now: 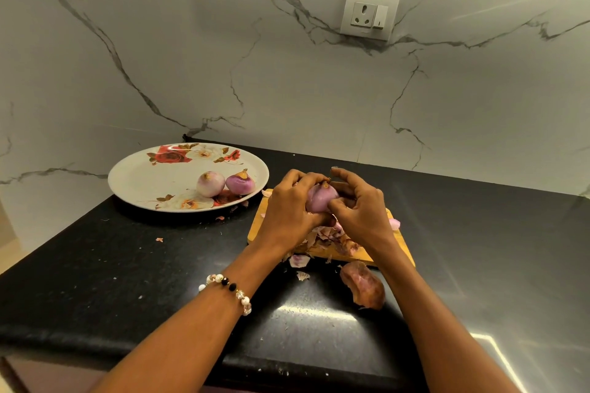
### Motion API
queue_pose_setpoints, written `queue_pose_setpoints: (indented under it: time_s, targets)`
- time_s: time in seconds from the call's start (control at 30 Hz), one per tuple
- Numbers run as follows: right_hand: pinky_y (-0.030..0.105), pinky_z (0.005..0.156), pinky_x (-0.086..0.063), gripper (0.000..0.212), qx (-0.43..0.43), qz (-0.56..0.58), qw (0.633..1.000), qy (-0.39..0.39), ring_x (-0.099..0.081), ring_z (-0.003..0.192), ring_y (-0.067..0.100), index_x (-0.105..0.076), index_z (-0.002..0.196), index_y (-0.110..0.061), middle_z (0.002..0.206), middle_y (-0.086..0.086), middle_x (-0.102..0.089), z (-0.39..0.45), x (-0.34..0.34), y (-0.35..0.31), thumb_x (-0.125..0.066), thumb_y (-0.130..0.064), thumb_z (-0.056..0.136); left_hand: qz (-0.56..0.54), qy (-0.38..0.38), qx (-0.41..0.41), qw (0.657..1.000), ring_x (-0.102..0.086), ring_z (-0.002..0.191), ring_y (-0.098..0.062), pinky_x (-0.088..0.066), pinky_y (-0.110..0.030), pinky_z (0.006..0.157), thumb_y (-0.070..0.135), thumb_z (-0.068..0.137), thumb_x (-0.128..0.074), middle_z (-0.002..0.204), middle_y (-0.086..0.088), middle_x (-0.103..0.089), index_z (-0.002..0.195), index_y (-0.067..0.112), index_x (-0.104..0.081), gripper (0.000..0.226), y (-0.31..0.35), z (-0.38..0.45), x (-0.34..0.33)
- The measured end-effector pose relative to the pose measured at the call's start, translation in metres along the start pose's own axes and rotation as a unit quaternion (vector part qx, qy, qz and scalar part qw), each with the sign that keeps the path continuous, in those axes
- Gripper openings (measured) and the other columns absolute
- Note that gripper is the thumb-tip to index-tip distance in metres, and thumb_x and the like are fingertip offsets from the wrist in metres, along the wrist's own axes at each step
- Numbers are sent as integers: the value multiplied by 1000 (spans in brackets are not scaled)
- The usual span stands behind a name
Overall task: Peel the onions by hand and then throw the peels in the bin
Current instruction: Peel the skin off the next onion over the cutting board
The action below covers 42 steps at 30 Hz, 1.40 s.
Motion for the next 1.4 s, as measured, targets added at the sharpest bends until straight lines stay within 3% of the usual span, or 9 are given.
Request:
queue_pose_setpoints:
  time_s: [0.13,0.27,0.47,0.63,0.93,1.07,1.2,1.3,1.4]
  targets:
    - [11,74,-53,61,-18,9,1000,2,-70,93,26,-43,143,-3,123,15,-65,0,-1,2,-64,6,86,-4,9,2,1000,-59,98,-17,-46,-10,75,25,65,-87,113,-7,-58,121,15,-62,62,-3,1,1]
    - [12,81,-53,62,-20,0,1000,1,-68,87,14,-40,144,-2,123,15,-66,0,-2,2,-65,4,87,-9,12,2,1000,-58,97,-16,-46,-10,74,23,64,-88,114,-6,-58,121,15,-63,63,-4,1,3]
    - [36,97,-53,55,-35,29,999,8,-62,116,22,-44,141,-1,130,16,-62,1,1,6,-61,5,90,-29,16,6,999,-57,96,-11,-42,-5,75,27,64,-87,114,-4,-61,121,16,-63,62,-4,2,7]
    - [27,77,-59,43,-75,119,989,48,-72,88,15,-54,132,2,100,5,-72,2,18,13,-57,9,90,-134,-27,55,989,-61,100,-10,-55,-20,79,21,65,-87,116,4,-63,117,23,-62,58,-7,3,7]
    - [27,78,-58,32,-88,213,972,42,-72,93,19,-63,121,-4,100,7,-75,4,16,15,-52,8,93,-283,-53,189,939,-58,106,-12,-55,-20,79,5,74,-78,113,8,-61,108,32,-59,47,-19,3,-1]
    - [23,71,-57,26,-101,215,969,65,-72,88,19,-66,115,-5,98,6,-75,4,21,21,-57,4,93,-332,-21,247,910,-59,110,-20,-56,-37,87,-2,76,-75,121,0,-59,116,25,-59,51,-28,2,0]
    - [24,69,-58,20,-117,146,979,86,-72,85,18,-69,109,-5,97,8,-73,6,26,29,-61,0,92,-362,2,253,897,-60,107,-20,-59,-34,80,-5,77,-73,120,-3,-58,118,22,-57,51,-29,3,4]
    - [26,75,-59,15,-54,8,997,62,-71,80,13,-74,101,-7,93,6,-75,5,19,23,-68,-4,88,-358,3,252,899,-60,108,-18,-58,-36,83,1,75,-77,120,-2,-59,121,22,-56,54,-29,1,2]
    - [16,67,-55,11,14,-61,996,67,-66,70,6,-77,92,-7,82,3,-74,6,18,15,-76,-14,83,-362,3,260,895,-60,109,-21,-57,-39,84,6,75,-78,122,-3,-58,124,23,-55,57,-29,2,1]
Point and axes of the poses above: each hand's wrist, its own z-axis towards the middle knuckle, its own x-axis out of the back of the hand, y = z × x, the point moved 5 cm from there along z, towards the middle knuckle
